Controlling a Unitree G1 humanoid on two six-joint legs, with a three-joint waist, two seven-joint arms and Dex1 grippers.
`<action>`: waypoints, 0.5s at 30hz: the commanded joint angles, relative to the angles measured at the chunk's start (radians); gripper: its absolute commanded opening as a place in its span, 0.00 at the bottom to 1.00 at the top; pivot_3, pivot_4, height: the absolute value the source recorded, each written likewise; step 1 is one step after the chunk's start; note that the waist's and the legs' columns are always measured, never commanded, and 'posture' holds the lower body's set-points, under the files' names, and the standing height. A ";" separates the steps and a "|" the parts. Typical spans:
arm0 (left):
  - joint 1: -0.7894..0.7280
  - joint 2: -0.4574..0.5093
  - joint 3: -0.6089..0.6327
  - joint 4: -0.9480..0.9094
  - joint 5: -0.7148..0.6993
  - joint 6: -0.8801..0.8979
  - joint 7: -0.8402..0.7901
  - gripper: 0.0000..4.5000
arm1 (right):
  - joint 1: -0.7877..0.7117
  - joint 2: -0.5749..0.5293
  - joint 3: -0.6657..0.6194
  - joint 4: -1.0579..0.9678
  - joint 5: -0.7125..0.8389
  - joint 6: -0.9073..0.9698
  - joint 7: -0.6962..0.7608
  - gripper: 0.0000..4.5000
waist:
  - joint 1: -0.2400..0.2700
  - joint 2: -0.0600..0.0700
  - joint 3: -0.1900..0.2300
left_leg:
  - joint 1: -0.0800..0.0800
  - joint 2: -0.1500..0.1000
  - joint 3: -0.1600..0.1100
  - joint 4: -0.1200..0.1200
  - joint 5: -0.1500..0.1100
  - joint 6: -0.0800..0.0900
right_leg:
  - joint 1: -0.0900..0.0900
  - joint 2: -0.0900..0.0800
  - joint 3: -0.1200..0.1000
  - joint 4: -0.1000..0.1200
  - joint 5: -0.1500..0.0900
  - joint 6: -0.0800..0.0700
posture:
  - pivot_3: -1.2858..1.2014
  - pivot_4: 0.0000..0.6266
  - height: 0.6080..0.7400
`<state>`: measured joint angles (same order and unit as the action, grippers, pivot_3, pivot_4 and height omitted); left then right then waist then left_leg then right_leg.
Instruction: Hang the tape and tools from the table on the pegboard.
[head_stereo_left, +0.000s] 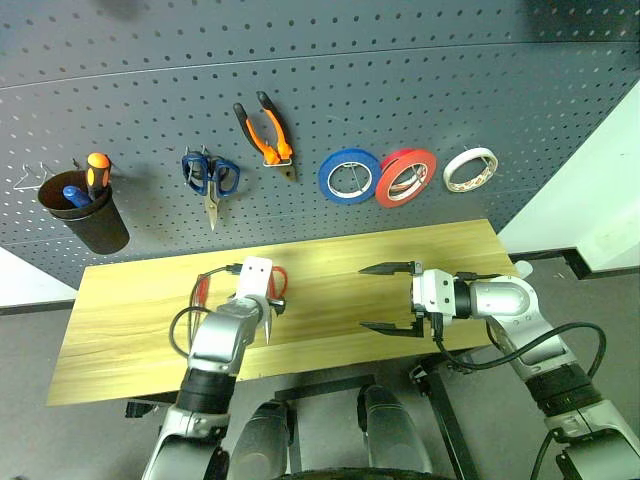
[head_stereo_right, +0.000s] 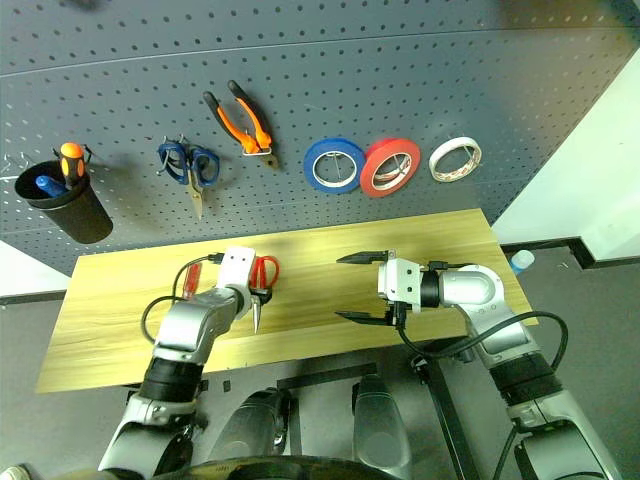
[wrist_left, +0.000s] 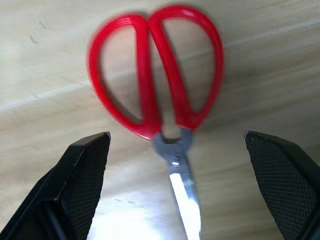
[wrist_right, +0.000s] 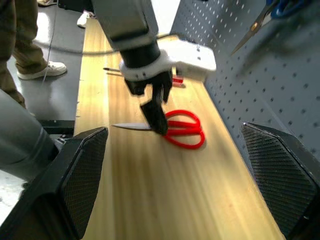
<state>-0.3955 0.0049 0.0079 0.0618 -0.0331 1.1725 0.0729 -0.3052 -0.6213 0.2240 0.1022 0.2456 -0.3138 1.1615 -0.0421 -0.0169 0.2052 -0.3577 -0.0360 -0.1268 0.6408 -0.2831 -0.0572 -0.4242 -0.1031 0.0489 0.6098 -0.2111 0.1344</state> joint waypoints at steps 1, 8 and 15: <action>-0.033 -0.032 0.065 0.038 0.008 0.049 0.049 1.00 | -0.013 0.009 -0.020 0.000 -0.003 -0.030 0.003 0.99 | 0.000 0.000 0.000 | 0.000 0.000 0.000 0.000 0.000 0.000 | 0.000 0.000 0.000 0.000 0.000 0.000 | 0.51 0.22 1.00; -0.075 -0.090 0.194 0.122 -0.016 0.071 0.103 1.00 | -0.009 0.008 -0.022 0.015 -0.033 -0.066 0.000 0.99 | 0.001 0.000 0.000 | -0.001 0.000 0.000 0.003 0.000 -0.001 | 0.000 0.000 0.000 0.000 0.001 0.002 | 0.51 0.22 1.00; -0.121 -0.076 0.262 0.227 -0.039 -0.005 0.096 0.92 | 0.012 0.003 -0.028 0.016 -0.048 -0.085 -0.011 1.00 | 0.001 -0.001 0.000 | -0.001 0.000 0.000 0.005 0.000 -0.005 | 0.002 0.000 0.000 0.000 0.001 0.004 | 0.51 0.21 1.00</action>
<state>-0.5014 -0.0766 0.2588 0.2776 -0.0572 1.1884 0.1746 -0.2944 -0.6106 0.2220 0.1303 0.1970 -0.3798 1.1576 -0.0415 -0.0175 0.2049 -0.3586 -0.0362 -0.1266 0.6462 -0.2830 -0.0629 -0.4223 -0.1031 0.0490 0.6099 -0.2098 0.1383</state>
